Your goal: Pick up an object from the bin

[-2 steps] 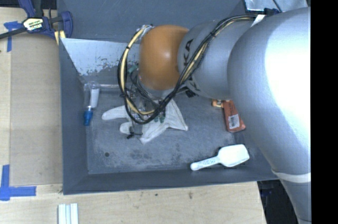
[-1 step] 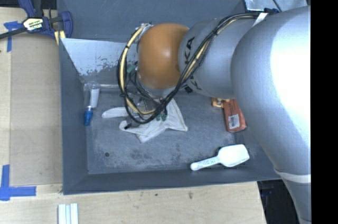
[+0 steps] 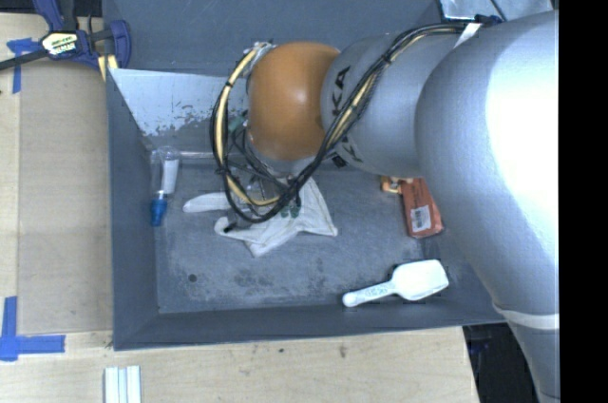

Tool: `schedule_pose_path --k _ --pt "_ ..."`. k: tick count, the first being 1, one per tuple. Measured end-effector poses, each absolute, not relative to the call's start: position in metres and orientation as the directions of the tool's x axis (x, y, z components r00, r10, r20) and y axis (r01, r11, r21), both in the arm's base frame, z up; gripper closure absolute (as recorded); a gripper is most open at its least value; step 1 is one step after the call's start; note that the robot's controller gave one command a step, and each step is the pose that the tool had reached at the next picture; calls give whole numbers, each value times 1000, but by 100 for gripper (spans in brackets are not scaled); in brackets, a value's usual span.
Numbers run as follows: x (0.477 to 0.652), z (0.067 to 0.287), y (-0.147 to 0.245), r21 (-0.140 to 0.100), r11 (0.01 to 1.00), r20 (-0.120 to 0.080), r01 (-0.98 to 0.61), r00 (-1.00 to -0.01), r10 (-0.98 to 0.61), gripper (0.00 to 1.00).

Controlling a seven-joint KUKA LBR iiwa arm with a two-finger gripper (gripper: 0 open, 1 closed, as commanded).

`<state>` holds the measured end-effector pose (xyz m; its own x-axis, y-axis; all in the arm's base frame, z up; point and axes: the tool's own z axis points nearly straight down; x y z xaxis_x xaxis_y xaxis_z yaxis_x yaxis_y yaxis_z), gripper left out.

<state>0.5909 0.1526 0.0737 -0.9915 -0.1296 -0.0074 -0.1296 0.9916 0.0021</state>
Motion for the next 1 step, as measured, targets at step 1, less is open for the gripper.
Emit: schedule_pose_path --k 1 --pt "514 218 168 0 986 -3 -168 -986 -168 100"
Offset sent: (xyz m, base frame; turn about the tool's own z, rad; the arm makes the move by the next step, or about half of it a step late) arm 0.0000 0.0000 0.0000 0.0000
